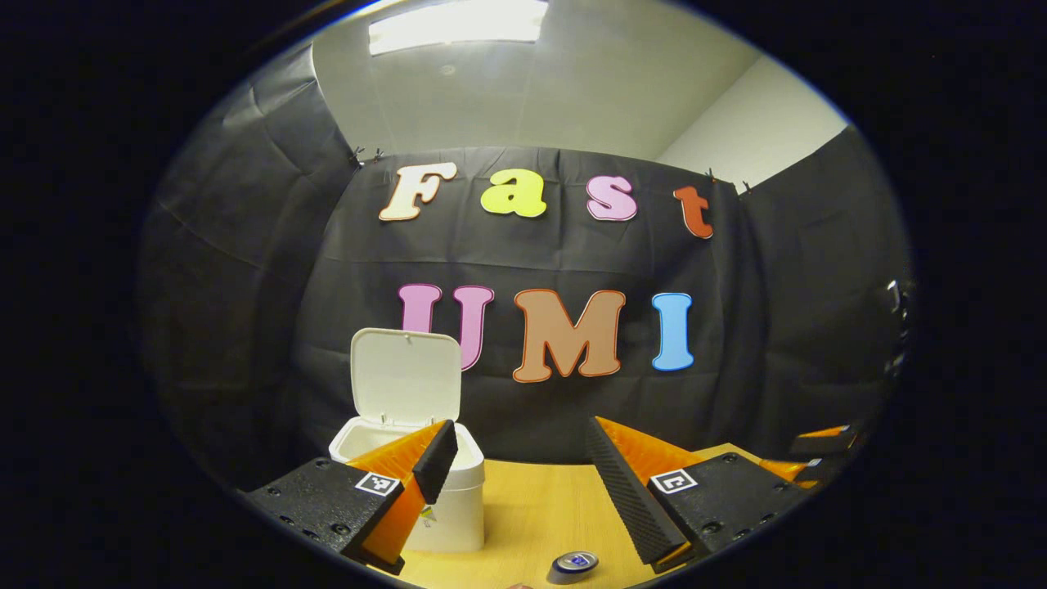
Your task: Press the lid of the desktop garbage bin to open it, pick up the crumpled paper on the desktop and throw it into the bin, then pick up the pop can on the desktop and drop it into the bin, and finally close the garbage bin lid.
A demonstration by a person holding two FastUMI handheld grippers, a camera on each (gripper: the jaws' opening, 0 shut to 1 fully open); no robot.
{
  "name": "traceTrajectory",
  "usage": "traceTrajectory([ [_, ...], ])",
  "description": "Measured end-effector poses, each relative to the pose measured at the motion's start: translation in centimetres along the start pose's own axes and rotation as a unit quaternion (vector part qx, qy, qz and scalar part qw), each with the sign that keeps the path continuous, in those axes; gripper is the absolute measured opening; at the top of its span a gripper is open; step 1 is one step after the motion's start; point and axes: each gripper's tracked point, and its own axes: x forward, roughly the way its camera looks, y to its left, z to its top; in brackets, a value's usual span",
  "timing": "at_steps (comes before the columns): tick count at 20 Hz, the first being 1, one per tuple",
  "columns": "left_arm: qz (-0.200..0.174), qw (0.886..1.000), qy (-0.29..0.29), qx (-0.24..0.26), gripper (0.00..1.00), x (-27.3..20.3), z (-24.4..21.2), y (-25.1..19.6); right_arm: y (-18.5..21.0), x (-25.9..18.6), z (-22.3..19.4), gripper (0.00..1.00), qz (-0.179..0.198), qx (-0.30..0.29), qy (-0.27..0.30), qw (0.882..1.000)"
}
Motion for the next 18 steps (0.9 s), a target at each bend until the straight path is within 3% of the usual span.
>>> traceTrajectory([
  [9,0.027,0.999,0.030,-0.002,0.95,-3.1,-0.9,0.8,1.0,5.2,-13.1,0.99,0.030,-0.035,0.150,0.988],
  [18,0.070,0.996,0.052,0.025,0.95,-5.3,-1.3,2.7,0.6,7.3,-23.6,1.00,0.043,-0.071,0.270,0.959],
])
